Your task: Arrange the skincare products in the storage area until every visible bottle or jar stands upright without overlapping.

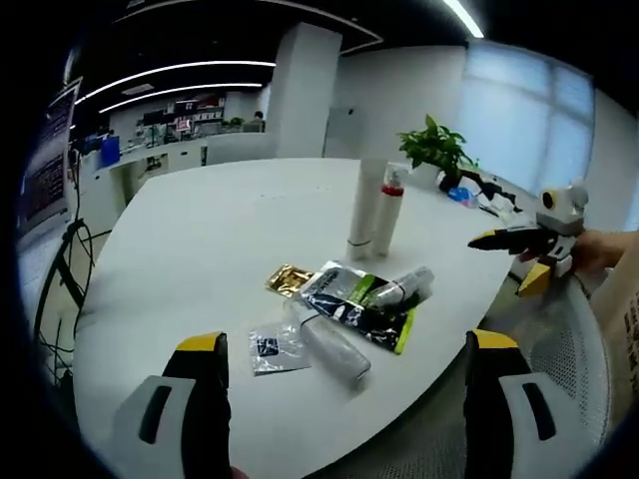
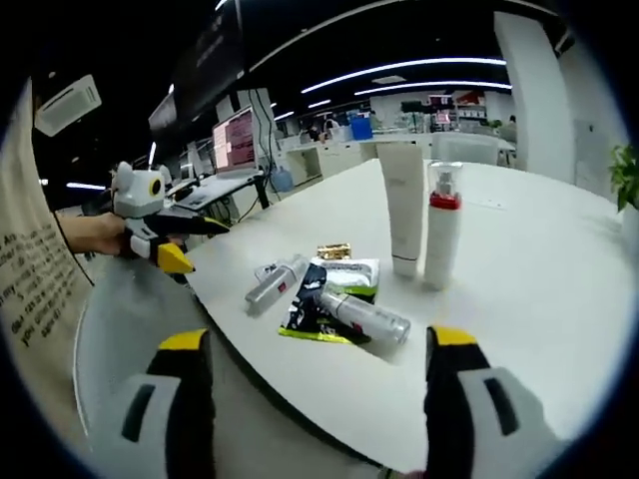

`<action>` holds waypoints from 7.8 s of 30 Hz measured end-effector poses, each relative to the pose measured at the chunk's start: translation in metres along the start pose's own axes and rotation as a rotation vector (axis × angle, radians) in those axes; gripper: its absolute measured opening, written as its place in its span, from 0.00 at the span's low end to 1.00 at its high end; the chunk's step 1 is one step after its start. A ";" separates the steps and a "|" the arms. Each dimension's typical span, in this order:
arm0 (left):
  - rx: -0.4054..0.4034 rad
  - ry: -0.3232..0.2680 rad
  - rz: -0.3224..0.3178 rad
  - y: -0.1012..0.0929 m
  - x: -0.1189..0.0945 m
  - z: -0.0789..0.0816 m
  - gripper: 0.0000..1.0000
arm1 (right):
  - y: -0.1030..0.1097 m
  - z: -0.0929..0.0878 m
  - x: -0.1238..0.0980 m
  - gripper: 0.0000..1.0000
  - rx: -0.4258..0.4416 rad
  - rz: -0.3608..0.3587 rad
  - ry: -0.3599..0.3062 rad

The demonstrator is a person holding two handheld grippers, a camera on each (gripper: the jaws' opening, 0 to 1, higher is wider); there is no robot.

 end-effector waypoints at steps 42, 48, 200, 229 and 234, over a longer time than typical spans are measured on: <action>0.043 0.016 -0.068 -0.009 0.016 0.005 0.93 | -0.012 0.021 0.143 0.20 -0.697 0.324 0.437; 0.037 0.005 -0.081 -0.015 0.015 0.009 0.92 | -0.012 0.024 0.135 0.19 -0.480 0.292 0.338; 0.433 0.133 -0.521 -0.038 0.271 0.060 0.17 | -0.097 0.029 0.083 0.24 -0.019 -0.191 -0.152; 0.448 0.219 -0.625 -0.033 0.271 0.060 0.18 | -0.089 0.012 0.082 0.22 0.138 -0.203 -0.122; 0.452 0.227 -0.633 -0.034 0.270 0.059 0.24 | -0.088 0.012 0.082 0.23 0.144 -0.195 -0.119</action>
Point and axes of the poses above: the point that each gripper's makers call its tool centre point, and the gripper's own axes: x roughly forward along the fingers, y roughly to its left, z roughly out of its top, the point moved 9 cm from there along -x, roughly backward along the fingers, and after that the axes turned 6 degrees about -z, right-handed, at the moved point
